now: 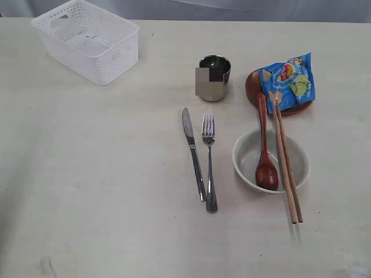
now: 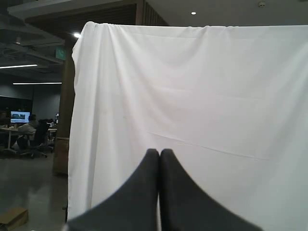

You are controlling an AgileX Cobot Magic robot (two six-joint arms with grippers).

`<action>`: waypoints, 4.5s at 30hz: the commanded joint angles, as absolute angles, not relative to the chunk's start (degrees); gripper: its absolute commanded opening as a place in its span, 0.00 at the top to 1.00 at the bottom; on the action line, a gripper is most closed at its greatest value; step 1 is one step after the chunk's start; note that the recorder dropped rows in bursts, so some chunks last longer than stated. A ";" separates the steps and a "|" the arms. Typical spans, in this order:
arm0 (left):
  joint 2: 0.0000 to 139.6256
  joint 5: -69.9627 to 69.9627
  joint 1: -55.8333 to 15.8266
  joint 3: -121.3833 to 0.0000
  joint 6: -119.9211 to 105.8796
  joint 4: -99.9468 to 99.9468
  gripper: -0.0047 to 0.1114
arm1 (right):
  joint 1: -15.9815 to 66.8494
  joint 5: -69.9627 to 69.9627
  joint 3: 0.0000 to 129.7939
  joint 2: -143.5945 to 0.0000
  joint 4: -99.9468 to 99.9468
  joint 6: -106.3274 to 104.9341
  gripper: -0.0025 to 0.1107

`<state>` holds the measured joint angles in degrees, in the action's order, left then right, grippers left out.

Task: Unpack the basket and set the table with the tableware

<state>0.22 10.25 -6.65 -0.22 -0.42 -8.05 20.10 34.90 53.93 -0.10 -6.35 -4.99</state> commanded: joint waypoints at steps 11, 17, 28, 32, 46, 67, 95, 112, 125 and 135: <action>0.00 18.75 -6.42 0.00 0.00 -7.22 0.95 | 20.23 34.87 53.85 0.00 -6.06 -4.97 0.98; 0.00 18.75 -6.42 0.00 0.00 -7.22 0.95 | 20.23 34.87 53.85 0.00 -6.06 -4.97 0.98; 0.00 18.75 -6.42 0.00 0.00 -7.22 0.95 | 20.23 34.87 53.85 0.00 -6.06 -5.22 0.98; 0.00 18.75 -6.42 0.00 0.00 -7.22 0.95 | 20.23 34.87 53.85 0.00 -6.06 -5.22 0.98; 0.00 18.75 -6.42 0.00 0.00 -7.22 0.95 | 20.23 34.87 53.85 0.00 -5.93 -5.36 0.98; 0.00 18.75 -6.42 0.00 0.00 -7.22 0.95 | 2.13 16.30 28.16 0.00 -2.05 -11.09 0.98; 0.00 18.75 -6.42 0.00 0.00 -7.22 0.95 | 2.12 19.35 0.00 0.00 -0.79 -7.17 0.98; 0.00 18.75 -6.42 0.00 0.00 -7.22 0.95 | 2.12 19.45 0.00 0.00 -0.79 -6.92 0.98; 0.00 18.75 -6.42 0.00 0.00 -7.22 0.95 | 2.12 19.45 0.00 0.00 -0.79 -6.92 0.98; 0.00 18.75 -6.42 0.00 0.00 -7.22 0.95 | 2.12 19.45 0.00 0.00 -0.79 -6.92 0.98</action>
